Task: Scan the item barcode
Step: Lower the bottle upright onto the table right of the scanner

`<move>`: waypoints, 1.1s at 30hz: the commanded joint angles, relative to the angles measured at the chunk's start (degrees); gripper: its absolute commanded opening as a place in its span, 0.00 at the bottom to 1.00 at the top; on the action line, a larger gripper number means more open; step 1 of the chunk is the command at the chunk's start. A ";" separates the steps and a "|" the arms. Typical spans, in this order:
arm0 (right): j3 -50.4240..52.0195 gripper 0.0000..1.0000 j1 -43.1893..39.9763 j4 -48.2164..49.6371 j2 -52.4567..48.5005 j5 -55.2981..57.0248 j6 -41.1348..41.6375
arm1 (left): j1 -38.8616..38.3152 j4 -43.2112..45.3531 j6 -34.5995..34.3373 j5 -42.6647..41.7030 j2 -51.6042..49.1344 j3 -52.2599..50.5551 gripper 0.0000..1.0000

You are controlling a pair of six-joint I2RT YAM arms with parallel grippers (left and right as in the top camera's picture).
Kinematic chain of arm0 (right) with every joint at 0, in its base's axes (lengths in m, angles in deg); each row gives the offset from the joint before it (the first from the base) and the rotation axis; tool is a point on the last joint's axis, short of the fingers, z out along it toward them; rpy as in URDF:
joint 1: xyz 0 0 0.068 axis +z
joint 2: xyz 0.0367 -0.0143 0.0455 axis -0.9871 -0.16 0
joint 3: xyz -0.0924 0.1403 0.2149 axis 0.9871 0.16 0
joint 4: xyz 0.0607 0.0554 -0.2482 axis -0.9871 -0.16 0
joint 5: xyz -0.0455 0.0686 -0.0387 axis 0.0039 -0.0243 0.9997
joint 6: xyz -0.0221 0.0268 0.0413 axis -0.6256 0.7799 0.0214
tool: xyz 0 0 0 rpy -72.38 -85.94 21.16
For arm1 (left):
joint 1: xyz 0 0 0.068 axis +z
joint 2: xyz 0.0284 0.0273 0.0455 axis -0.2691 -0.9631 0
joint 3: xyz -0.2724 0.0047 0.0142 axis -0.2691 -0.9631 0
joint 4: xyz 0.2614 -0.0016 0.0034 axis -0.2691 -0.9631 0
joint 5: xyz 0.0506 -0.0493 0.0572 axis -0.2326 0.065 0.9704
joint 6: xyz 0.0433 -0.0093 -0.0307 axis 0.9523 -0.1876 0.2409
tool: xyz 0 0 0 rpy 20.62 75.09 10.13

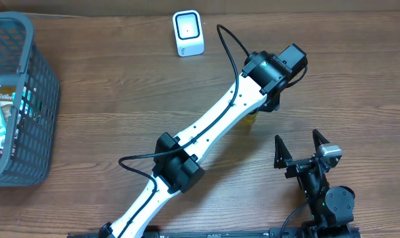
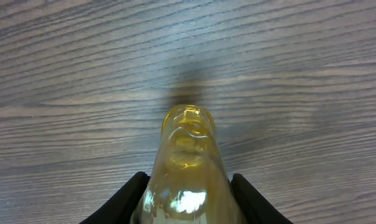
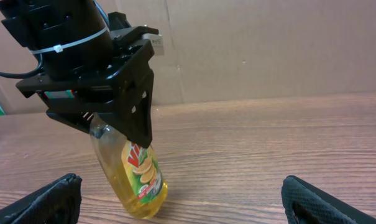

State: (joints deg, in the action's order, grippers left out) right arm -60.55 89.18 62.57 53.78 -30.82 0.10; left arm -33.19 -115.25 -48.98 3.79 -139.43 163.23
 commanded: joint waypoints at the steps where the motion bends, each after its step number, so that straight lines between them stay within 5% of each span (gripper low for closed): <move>1: 0.59 1.00 0.11 0.13 0.57 -0.26 0.04 | -0.42 0.09 -1.40 -0.24 -0.33 0.46 0.09; 33: 0.59 1.00 0.11 0.13 0.57 -0.26 0.04 | -0.72 1.38 -1.20 -0.81 -0.33 -1.84 0.04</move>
State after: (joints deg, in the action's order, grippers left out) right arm -60.55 89.18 62.57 53.78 -30.80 0.10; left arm -33.19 -114.18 -48.98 2.30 -139.45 162.13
